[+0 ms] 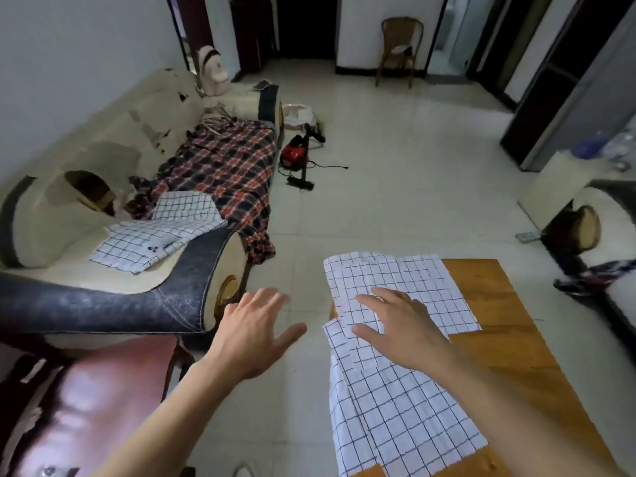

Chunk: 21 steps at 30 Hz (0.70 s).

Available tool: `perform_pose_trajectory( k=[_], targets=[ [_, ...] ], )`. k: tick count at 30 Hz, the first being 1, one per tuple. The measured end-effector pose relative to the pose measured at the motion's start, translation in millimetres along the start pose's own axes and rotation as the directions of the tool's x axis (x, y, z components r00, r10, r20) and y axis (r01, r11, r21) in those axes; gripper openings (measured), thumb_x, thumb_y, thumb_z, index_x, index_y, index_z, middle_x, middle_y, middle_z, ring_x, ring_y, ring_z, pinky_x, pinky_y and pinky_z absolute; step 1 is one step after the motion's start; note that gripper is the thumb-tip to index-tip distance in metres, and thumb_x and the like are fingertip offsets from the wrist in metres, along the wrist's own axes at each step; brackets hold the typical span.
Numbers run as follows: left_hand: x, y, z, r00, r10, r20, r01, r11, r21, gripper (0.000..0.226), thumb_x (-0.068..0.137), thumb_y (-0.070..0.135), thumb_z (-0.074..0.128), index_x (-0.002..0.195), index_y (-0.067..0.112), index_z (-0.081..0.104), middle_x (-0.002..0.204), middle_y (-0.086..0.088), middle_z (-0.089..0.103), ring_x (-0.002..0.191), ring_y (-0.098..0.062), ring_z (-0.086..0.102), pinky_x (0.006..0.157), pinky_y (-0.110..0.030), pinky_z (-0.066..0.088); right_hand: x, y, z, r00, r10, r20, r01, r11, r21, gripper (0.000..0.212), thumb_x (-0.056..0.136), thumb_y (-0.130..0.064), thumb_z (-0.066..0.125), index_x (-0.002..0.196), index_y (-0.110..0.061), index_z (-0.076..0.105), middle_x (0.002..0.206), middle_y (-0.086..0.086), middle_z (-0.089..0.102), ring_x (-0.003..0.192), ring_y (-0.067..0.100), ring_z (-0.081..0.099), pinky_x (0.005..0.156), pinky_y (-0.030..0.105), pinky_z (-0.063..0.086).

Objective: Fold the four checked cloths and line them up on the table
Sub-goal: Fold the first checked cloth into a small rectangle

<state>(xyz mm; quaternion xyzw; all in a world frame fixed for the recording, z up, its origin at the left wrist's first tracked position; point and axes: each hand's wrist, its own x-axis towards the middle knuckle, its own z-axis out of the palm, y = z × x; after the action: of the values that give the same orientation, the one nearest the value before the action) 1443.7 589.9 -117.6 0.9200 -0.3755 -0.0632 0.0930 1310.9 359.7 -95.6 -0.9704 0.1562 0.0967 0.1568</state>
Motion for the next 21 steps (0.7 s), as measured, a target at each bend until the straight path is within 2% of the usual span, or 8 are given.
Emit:
perform_pose_trajectory(
  k=[4, 10, 15, 18, 21],
  targets=[
    [37, -53, -4, 0.994, 0.105, 0.023, -0.103, 0.993, -0.058, 0.078, 0.081, 0.082, 0.02, 0.136, 0.034, 0.048, 0.142, 0.012, 0.047, 0.127, -0.017, 0.047, 0.097, -0.041, 0.041, 25, -40, 9, 0.987, 0.161, -0.009, -0.16, 0.984, 0.075, 0.059, 0.096, -0.06, 0.04, 0.148, -0.033, 0.033, 0.155, -0.006, 0.03, 0.143, 0.018, 0.024, 0.115, 0.048, 0.024],
    [93, -76, -12, 0.97, 0.23, 0.085, -0.221, 0.97, -0.1, 0.082, 0.076, 0.08, 0.013, 0.135, 0.034, 0.048, 0.143, 0.013, 0.047, 0.129, -0.017, 0.045, 0.097, -0.039, 0.04, 58, -76, 4, 0.962, 0.261, -0.08, -0.248, 0.958, 0.145, 0.061, 0.095, -0.061, 0.041, 0.148, -0.032, 0.031, 0.156, -0.007, 0.029, 0.145, 0.015, 0.022, 0.115, 0.046, 0.026],
    [157, -63, -9, 0.931, 0.345, 0.123, -0.33, 0.936, -0.126, 0.078, 0.077, 0.078, 0.014, 0.129, 0.033, 0.053, 0.138, 0.013, 0.052, 0.124, -0.018, 0.049, 0.097, -0.039, 0.04, 84, -53, 5, 0.919, 0.371, -0.132, -0.348, 0.922, 0.168, 0.059, 0.096, -0.059, 0.039, 0.147, -0.031, 0.033, 0.153, -0.005, 0.035, 0.143, 0.018, 0.026, 0.112, 0.047, 0.031],
    [200, -59, 0, 0.913, 0.376, 0.158, -0.363, 0.926, -0.108, 0.077, 0.077, 0.076, 0.015, 0.128, 0.032, 0.054, 0.138, 0.012, 0.052, 0.124, -0.018, 0.05, 0.097, -0.039, 0.039, 107, -27, 11, 0.89, 0.435, -0.139, -0.399, 0.888, 0.228, 0.058, 0.097, -0.057, 0.042, 0.148, -0.031, 0.033, 0.155, -0.003, 0.033, 0.145, 0.019, 0.024, 0.114, 0.047, 0.029],
    [242, -50, 7, 0.88, 0.405, 0.249, -0.406, 0.913, -0.052, 0.078, 0.077, 0.077, 0.017, 0.131, 0.032, 0.052, 0.139, 0.012, 0.051, 0.122, -0.017, 0.049, 0.098, -0.038, 0.039, 129, -4, 18, 0.852, 0.508, -0.13, -0.445, 0.831, 0.334, 0.058, 0.097, -0.055, 0.044, 0.149, -0.031, 0.032, 0.157, 0.001, 0.03, 0.146, 0.019, 0.021, 0.116, 0.045, 0.026]
  ],
)
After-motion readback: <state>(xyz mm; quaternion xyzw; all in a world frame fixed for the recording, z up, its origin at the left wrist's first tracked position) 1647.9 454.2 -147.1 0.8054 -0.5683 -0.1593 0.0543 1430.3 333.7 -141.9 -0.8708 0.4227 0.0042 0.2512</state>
